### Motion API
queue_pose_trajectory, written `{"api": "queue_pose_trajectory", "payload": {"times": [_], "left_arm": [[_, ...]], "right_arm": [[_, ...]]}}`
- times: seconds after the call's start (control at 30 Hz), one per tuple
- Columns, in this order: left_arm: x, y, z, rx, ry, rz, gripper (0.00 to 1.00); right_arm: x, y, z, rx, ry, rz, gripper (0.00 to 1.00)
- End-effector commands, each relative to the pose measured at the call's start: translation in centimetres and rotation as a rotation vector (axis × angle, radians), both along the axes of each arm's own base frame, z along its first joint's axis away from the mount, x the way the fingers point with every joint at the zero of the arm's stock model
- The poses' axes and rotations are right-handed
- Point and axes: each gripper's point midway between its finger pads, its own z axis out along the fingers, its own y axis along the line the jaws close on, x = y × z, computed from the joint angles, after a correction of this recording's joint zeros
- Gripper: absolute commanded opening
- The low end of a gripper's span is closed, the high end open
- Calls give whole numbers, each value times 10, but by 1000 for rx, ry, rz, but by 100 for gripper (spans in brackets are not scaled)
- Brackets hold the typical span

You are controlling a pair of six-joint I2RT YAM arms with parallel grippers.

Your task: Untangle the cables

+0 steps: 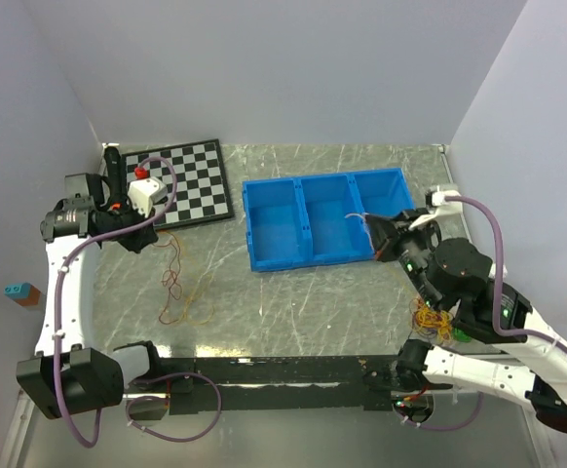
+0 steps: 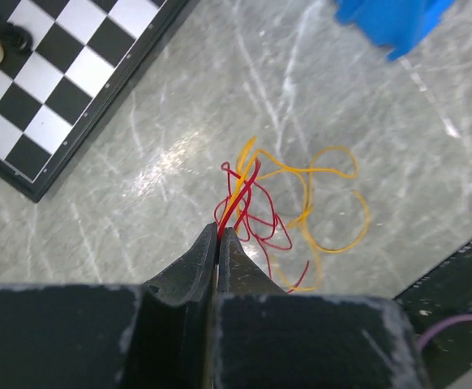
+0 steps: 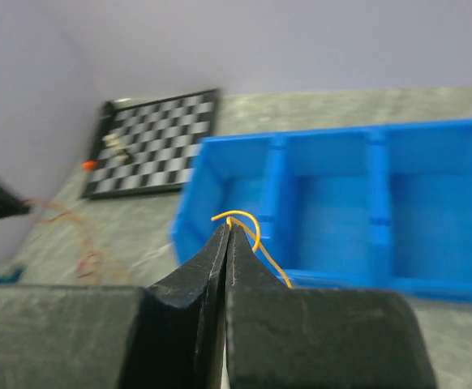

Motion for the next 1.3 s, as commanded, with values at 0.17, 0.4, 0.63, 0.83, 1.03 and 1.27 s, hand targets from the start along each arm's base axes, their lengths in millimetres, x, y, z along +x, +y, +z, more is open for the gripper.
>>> {"api": "queue_pose_trajectory", "payload": {"times": [0.17,0.4,0.63,0.83,1.03,1.27], "left_arm": [[-4,-24,56,-90,-140,-45,3],[1,-27,81,-111,-234,-33,3],[9,-32,96,-152,-257,-33,4],[11,-40,112,-207,-261,-53,4],[2,-48,123,-221,-266,-75,5],[-7,-53,122,-214,-256,-89,6]], "right_arm": [[-26,83,104,192,-142,406,0],[-28,105,80,143,-78,464,0],[-37,124,-33,66,186,506,0],[-45,135,-131,-126,405,537,4],[-44,153,-133,-173,351,627,74],[-30,222,-88,-177,151,820,86]]}}
